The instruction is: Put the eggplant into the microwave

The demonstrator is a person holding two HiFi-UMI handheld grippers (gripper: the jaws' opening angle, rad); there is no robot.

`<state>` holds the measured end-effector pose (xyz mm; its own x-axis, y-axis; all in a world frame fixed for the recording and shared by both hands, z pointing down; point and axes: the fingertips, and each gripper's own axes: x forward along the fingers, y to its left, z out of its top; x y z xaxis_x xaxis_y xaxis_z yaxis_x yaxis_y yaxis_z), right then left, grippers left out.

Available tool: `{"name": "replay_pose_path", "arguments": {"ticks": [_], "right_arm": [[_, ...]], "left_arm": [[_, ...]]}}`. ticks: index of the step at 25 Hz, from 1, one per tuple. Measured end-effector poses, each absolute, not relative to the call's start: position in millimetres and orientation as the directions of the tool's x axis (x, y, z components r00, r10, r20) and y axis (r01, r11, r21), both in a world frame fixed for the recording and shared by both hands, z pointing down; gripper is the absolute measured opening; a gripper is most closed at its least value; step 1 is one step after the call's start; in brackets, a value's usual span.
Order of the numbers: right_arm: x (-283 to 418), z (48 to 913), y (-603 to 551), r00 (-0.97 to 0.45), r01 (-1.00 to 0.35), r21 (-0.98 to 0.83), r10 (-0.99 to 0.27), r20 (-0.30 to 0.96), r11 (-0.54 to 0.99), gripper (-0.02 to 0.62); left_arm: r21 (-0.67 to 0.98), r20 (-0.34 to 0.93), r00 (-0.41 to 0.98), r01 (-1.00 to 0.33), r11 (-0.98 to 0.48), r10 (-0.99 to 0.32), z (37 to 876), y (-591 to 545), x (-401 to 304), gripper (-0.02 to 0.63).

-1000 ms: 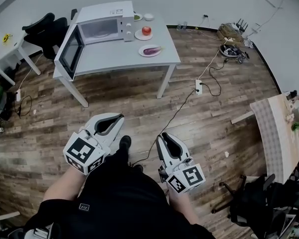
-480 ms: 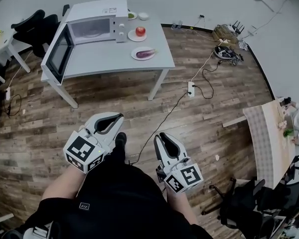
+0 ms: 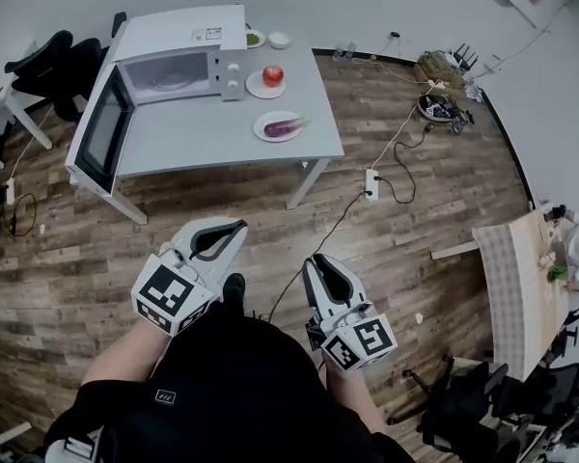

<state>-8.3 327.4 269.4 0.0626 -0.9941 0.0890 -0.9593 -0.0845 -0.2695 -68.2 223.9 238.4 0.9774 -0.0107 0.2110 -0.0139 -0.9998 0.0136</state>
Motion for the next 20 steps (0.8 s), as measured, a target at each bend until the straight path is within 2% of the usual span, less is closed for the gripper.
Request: {"name": "replay_pose_path", "arguments": {"ticks": [13,20], "right_arm": [[35.0,263.2,215.5,0.094,-0.963,-0.241,-0.988,0.123,-0.122,0.078],[42.3,273.5,183.3,0.065,-0.965,-0.238,-0.982,0.175,-0.107,0.077]], "left_arm": [[0.03,0.212,0.977,0.019,-0.999,0.025,243.1,119.2,-35.8,0.009],[0.052,0.19,0.982,-0.008,-0.999,0.002,241.9,88.7,-26.4,0.009]]}}
